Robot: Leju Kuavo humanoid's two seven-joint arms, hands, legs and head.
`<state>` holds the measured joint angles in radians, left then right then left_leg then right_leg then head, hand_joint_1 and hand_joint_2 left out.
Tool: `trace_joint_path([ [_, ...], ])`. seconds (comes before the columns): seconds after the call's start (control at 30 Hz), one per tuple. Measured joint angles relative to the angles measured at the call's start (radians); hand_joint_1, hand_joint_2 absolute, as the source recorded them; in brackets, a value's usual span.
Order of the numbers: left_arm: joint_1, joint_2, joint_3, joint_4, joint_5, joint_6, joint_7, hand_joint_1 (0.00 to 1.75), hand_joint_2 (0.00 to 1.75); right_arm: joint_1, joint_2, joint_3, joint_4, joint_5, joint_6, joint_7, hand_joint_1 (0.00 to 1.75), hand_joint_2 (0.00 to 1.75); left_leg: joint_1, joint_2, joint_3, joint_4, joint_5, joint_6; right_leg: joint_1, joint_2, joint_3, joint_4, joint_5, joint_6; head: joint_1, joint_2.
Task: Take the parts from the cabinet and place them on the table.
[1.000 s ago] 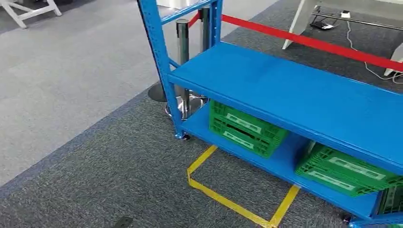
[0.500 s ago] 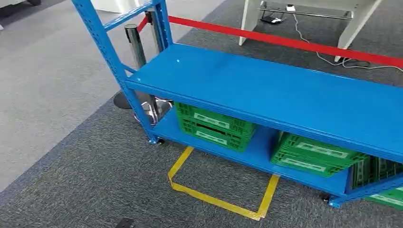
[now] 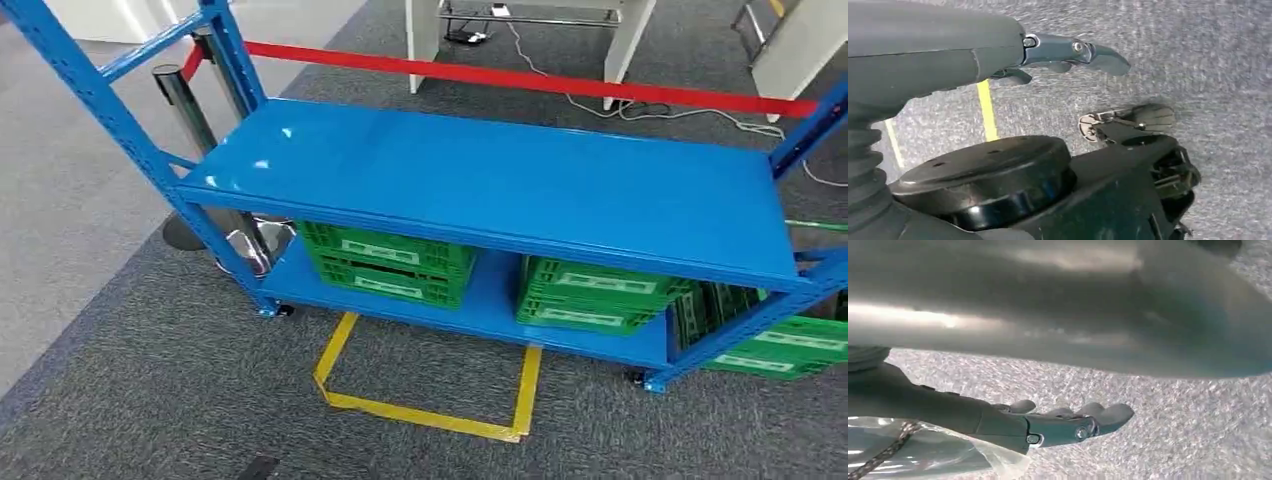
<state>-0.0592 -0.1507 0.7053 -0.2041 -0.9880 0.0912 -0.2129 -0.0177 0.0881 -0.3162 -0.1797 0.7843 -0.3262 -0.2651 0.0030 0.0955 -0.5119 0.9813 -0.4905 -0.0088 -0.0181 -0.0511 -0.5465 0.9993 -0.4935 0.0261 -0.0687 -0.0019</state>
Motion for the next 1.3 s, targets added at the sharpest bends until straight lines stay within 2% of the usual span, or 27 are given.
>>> trace_joint_path([
  [0.03, 0.0, 0.0, 0.0, 0.0, 0.0, 0.001, 0.0, 0.0, 1.75, 0.001, 0.0, 0.0, 0.0, 0.002, -0.004, 0.005, 0.0, 0.0, 0.0, 0.001, -0.001, 0.003, -0.007, -0.001, -0.005, 0.001, 0.002, -0.004, 0.005, 0.001, 0.0, 0.0],
  [0.07, 0.0, 0.001, 0.0, 0.0, 0.0, 0.001, 0.0, 0.0, 1.75, 0.003, 0.0, 0.0, 0.0, 0.003, -0.005, 0.007, 0.0, 0.0, 0.0, -0.001, 0.0, 0.0, -0.006, 0.027, -0.004, 0.001, 0.001, -0.004, 0.005, 0.002, -0.003, 0.0],
  [0.1, 0.001, 0.001, 0.0, 0.0, 0.0, 0.001, 0.0, 0.0, 1.75, 0.005, 0.0, 0.0, 0.0, 0.003, -0.005, 0.01, 0.0, 0.0, -0.002, -0.001, -0.001, 0.001, 0.0, 0.043, -0.003, 0.002, 0.001, -0.003, 0.005, 0.002, -0.005, 0.0],
  [0.17, 0.0, 0.001, 0.0, 0.0, 0.0, 0.0, 0.0, 0.0, 1.75, 0.004, 0.0, 0.0, 0.0, 0.004, -0.006, 0.013, 0.0, 0.0, -0.001, -0.001, 0.0, 0.0, 0.002, 0.045, 0.0, 0.003, 0.001, -0.003, 0.003, -0.002, -0.004, 0.0],
  [0.23, 0.0, 0.001, 0.0, 0.0, 0.0, -0.001, 0.0, 0.0, 1.75, 0.003, 0.0, 0.0, 0.0, 0.005, -0.006, 0.014, 0.0, 0.0, 0.001, -0.001, 0.001, -0.003, 0.003, 0.045, 0.003, 0.002, 0.001, -0.003, 0.001, -0.007, -0.003, 0.0],
  [0.33, 0.001, 0.001, 0.0, 0.0, 0.0, -0.001, 0.0, 0.0, 1.75, 0.003, 0.0, 0.0, 0.0, 0.006, -0.006, 0.016, 0.0, 0.0, 0.004, -0.003, 0.0, -0.007, 0.009, 0.03, 0.007, 0.0, 0.0, -0.002, 0.001, -0.012, -0.003, 0.0],
  [0.37, 0.001, 0.001, 0.0, 0.0, 0.0, -0.001, 0.0, 0.0, 1.75, 0.003, 0.0, 0.0, 0.0, 0.006, -0.006, 0.016, 0.0, 0.0, 0.005, -0.003, 0.001, -0.008, 0.009, 0.021, 0.007, -0.001, 0.0, -0.001, 0.001, -0.013, -0.003, 0.0],
  [0.43, 0.001, 0.001, 0.0, 0.0, 0.0, -0.001, 0.0, 0.0, 1.75, 0.003, 0.0, 0.0, 0.0, 0.006, -0.006, 0.017, 0.0, 0.0, 0.007, -0.003, 0.0, -0.01, 0.01, -0.004, 0.008, -0.001, -0.002, 0.001, 0.001, -0.014, -0.003, 0.0],
  [0.47, 0.001, 0.001, 0.0, 0.0, 0.0, -0.002, 0.0, 0.0, 1.75, 0.003, 0.0, 0.0, 0.0, 0.006, -0.006, 0.017, 0.0, 0.0, 0.008, -0.003, 0.0, -0.009, 0.009, -0.009, 0.008, -0.001, -0.002, 0.002, 0.001, -0.014, -0.003, 0.0],
  [0.57, 0.001, 0.001, 0.0, 0.0, 0.0, -0.002, 0.0, 0.0, 1.75, 0.003, 0.0, 0.0, 0.0, 0.007, -0.006, 0.017, 0.0, 0.0, 0.007, -0.003, 0.0, -0.009, 0.009, -0.011, 0.008, -0.001, -0.002, 0.002, 0.001, -0.014, -0.003, 0.0],
  [0.67, 0.001, 0.001, 0.0, 0.0, 0.0, -0.002, 0.0, 0.0, 1.75, 0.003, 0.0, 0.0, 0.0, 0.002, -0.002, 0.017, 0.0, 0.0, 0.006, -0.003, 0.0, -0.007, 0.008, -0.012, 0.007, -0.001, -0.001, 0.002, 0.001, -0.013, -0.003, 0.0],
  [0.9, 0.001, 0.002, 0.0, 0.0, -0.004, -0.002, 0.0, 0.0, 1.75, 0.003, 0.0, -0.002, 0.0, -0.005, 0.012, 0.016, 0.0, 0.0, 0.002, -0.003, -0.008, 0.011, -0.003, 0.003, 0.001, -0.001, -0.001, 0.001, 0.006, -0.004, -0.003, 0.0],
  [1.0, 0.001, 0.002, 0.0, 0.0, -0.006, -0.002, 0.0, 0.0, 1.75, 0.002, 0.0, -0.002, 0.0, -0.003, 0.012, 0.016, 0.0, 0.0, -0.004, -0.004, -0.011, 0.014, -0.002, 0.014, -0.003, -0.003, 0.0, -0.005, 0.012, 0.007, -0.003, 0.0],
  [1.03, 0.001, 0.002, 0.0, 0.0, -0.006, -0.002, 0.0, 0.0, 1.75, 0.001, 0.0, -0.002, 0.0, -0.002, 0.011, 0.016, 0.0, 0.0, -0.004, -0.004, -0.009, 0.001, 0.005, 0.021, -0.001, -0.003, 0.003, -0.009, 0.015, 0.013, -0.004, 0.0],
  [1.07, 0.001, 0.0, 0.0, 0.0, -0.006, -0.002, 0.0, 0.0, 1.75, 0.001, 0.0, -0.002, 0.0, -0.002, 0.011, 0.016, 0.0, 0.0, 0.008, 0.0, -0.001, -0.016, 0.017, 0.026, -0.004, 0.011, -0.009, -0.002, 0.005, 0.018, -0.002, 0.0],
  [1.1, 0.0, 0.0, 0.0, 0.0, -0.006, -0.002, 0.0, 0.0, 1.75, 0.002, -0.003, -0.002, 0.0, -0.002, 0.011, 0.016, 0.0, 0.0, 0.007, 0.001, -0.001, -0.019, 0.02, 0.031, -0.003, 0.03, -0.022, 0.028, -0.022, 0.02, -0.002, 0.0],
  [1.13, -0.001, -0.001, 0.0, 0.0, -0.006, -0.002, 0.0, 0.0, 1.75, 0.003, -0.003, -0.003, 0.0, -0.002, 0.011, 0.016, 0.0, 0.0, 0.008, 0.002, -0.006, -0.019, 0.022, 0.034, -0.004, 0.042, -0.051, 0.094, -0.058, 0.021, 0.002, 0.0],
  [1.2, -0.001, -0.003, 0.0, 0.0, -0.006, -0.002, 0.0, 0.0, 1.75, 0.007, -0.003, -0.003, 0.0, -0.002, 0.012, 0.016, 0.0, 0.0, 0.007, 0.007, -0.009, -0.019, 0.022, 0.034, -0.005, 0.048, -0.132, 0.27, -0.129, 0.028, 0.0, 0.0],
  [1.23, 0.0, -0.003, 0.0, 0.0, -0.006, -0.002, 0.0, 0.0, 1.75, 0.009, -0.003, -0.003, 0.0, -0.002, 0.012, 0.016, 0.0, 0.0, 0.007, 0.01, -0.009, -0.018, 0.021, 0.034, -0.006, 0.049, -0.152, 0.31, -0.134, 0.029, 0.001, 0.0],
  [1.27, 0.001, -0.004, 0.0, 0.0, -0.006, -0.002, 0.0, 0.0, 1.75, 0.012, -0.005, -0.005, 0.0, -0.002, 0.012, 0.017, 0.0, 0.0, 0.009, 0.014, -0.008, -0.018, 0.021, 0.033, -0.008, 0.048, -0.148, 0.298, -0.113, 0.032, 0.0, 0.0],
  [1.3, 0.0, -0.006, 0.0, 0.0, -0.006, -0.002, 0.0, 0.0, 1.75, 0.012, -0.007, -0.007, 0.0, -0.002, 0.012, 0.017, 0.0, 0.0, 0.012, 0.02, -0.005, -0.017, 0.018, 0.028, -0.011, 0.044, -0.12, 0.238, -0.071, 0.034, 0.001, 0.0],
])
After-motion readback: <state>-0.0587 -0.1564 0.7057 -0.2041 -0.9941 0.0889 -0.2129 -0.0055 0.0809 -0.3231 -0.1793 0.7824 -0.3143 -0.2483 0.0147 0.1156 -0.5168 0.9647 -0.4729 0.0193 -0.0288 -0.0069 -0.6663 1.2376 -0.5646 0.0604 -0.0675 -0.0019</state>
